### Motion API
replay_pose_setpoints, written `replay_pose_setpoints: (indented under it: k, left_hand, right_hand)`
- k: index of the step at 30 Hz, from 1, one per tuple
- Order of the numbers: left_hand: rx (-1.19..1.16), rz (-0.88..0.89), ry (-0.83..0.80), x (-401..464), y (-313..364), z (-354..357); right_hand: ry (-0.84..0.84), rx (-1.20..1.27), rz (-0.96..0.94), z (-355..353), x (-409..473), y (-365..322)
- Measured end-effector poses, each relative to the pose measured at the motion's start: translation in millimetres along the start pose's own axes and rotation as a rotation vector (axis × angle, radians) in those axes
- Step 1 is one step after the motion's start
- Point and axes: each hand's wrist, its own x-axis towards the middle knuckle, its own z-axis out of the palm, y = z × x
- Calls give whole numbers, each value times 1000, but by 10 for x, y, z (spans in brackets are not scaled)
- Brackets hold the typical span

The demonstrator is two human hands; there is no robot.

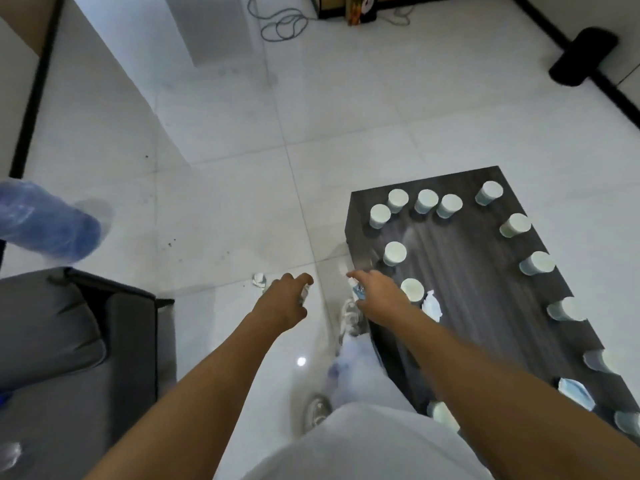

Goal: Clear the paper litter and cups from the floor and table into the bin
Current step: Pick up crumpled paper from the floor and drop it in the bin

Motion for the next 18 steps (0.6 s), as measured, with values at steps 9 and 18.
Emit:
replay_pose_setpoints:
  k: [9,18]
  left_hand:
    - [26,-6,-12,2018,257,-1178]
    - [57,38,-79,3617,142,-2159]
  right_hand:
    - [24,42,50,-1207,1887,184]
    - [17,114,133,-2029,3354,172]
